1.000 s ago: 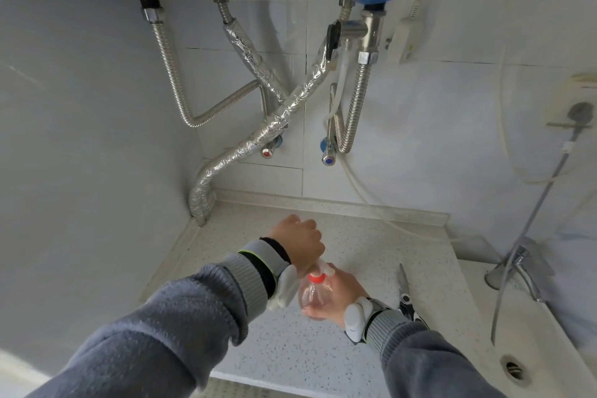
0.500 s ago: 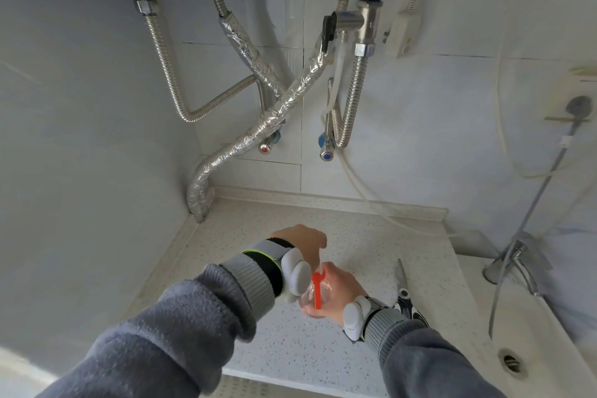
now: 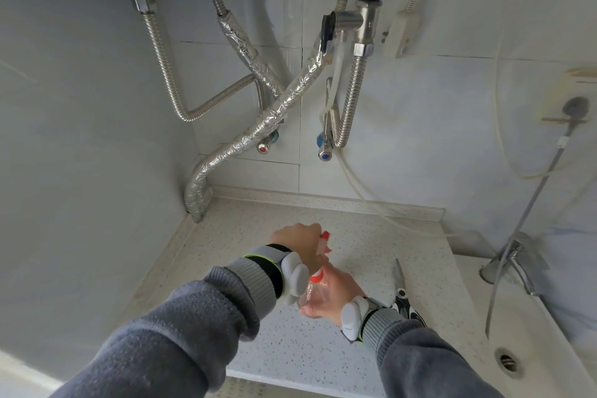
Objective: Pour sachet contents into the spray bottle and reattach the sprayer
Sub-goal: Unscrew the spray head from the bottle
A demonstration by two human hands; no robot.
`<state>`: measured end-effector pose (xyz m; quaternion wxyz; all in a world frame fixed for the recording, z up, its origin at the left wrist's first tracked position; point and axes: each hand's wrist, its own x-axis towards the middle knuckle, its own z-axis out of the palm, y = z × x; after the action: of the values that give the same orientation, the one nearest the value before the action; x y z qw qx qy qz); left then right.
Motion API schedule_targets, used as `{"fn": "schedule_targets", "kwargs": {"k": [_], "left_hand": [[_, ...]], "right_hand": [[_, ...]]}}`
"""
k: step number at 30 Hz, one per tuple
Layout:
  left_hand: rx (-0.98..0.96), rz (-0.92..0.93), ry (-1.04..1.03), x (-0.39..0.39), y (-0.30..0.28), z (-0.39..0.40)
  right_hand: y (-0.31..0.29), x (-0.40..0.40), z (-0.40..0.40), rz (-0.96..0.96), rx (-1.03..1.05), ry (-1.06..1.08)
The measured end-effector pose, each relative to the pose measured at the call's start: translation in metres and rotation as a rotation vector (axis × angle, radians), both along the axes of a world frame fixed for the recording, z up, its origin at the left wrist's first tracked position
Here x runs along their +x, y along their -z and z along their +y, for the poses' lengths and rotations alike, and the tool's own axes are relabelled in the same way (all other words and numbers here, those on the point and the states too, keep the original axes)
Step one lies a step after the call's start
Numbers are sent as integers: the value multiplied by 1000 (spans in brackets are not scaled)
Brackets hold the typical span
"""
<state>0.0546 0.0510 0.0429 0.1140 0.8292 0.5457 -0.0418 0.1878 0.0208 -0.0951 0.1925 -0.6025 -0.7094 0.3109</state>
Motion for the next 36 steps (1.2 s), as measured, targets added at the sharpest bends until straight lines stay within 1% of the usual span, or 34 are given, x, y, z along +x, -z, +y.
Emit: {"fn": "schedule_targets", "kwargs": {"k": [3,5,6,8,10,12,15,17,19,22,24,28,30,32,33,36], "left_hand": [[-79,-177,-173,3,8,0],[-135,-210,-176,4,11,2],[-132,-168,-138,4,9,3],[-45,-21,-12,1,3,3],[84,115,177,-3,-1,5],[150,228,348,-7,-7,7],[165,360,447,-3,-10,12],[201,389,458,2,-8,13],[183,352,376,4,-6,12],[66,177,170,6,-2,8],[13,94,70,8,-2,3],[-187,-79,-118,16,-4,6],[-276,-136,-182,18,-4,10],[-343,-166,-200,17,-7,10],[-321,-148,-168,15,-9,11],[-223,-41,39,1,-13,18]], "right_hand": [[0,0,2,-8,-15,14],[1,0,1,-16,-20,15],[1,1,1,-17,-22,17],[1,1,0,-4,-26,23],[2,1,1,15,-33,20],[2,1,2,-6,-32,17],[3,2,2,9,-48,26],[3,3,2,4,-52,14],[2,3,1,0,-38,-6],[3,4,2,12,-57,11],[4,4,3,26,-51,14],[3,2,5,-13,-30,-8],[3,3,6,-29,-31,-11],[4,3,6,-43,-32,-9],[5,3,7,-44,-29,-11],[3,2,7,-58,-20,-30]]}}
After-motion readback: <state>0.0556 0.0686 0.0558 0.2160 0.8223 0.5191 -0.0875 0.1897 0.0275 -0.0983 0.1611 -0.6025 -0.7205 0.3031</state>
